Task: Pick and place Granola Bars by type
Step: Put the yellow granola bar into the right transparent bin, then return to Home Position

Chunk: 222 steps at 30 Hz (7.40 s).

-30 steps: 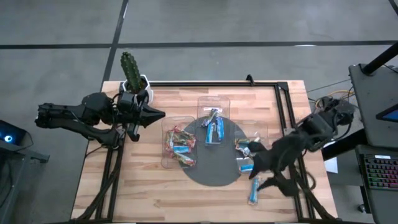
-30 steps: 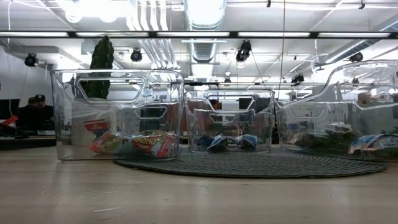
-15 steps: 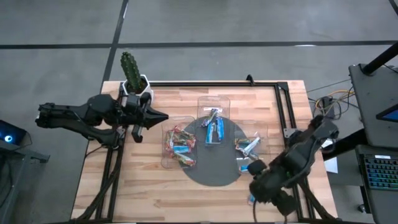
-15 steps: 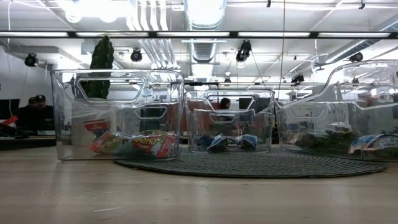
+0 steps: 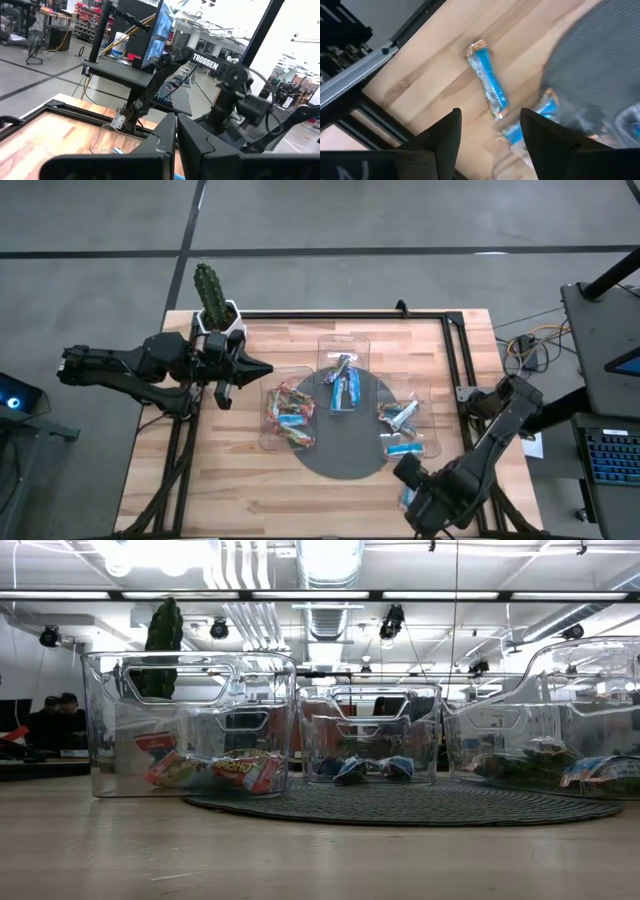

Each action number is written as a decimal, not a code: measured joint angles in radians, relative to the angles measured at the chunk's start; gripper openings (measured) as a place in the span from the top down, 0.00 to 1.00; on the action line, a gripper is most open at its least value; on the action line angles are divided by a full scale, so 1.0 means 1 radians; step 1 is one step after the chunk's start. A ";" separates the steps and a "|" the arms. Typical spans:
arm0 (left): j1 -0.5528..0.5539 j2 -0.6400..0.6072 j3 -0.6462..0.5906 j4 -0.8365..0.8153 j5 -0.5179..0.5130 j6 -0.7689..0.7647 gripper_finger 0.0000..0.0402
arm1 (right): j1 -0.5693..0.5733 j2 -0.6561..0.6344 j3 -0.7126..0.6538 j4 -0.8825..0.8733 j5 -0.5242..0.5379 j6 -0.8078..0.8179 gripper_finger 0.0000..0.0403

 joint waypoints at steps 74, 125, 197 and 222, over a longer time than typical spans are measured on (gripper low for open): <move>0.000 0.002 0.000 0.000 -0.070 -0.026 1.00 | 0.039 -0.019 -0.552 0.559 0.149 -0.180 0.92; 0.000 0.001 0.000 0.000 -0.067 0.003 1.00 | -0.283 -0.677 -0.555 0.317 0.338 0.550 0.93; 0.002 -0.221 0.082 -0.362 -0.007 0.312 1.00 | -0.299 -1.352 -0.585 0.766 0.494 -0.033 0.98; 0.045 -0.436 -0.552 0.288 0.123 0.079 1.00 | -0.299 -1.752 -1.033 0.946 0.499 -0.023 0.98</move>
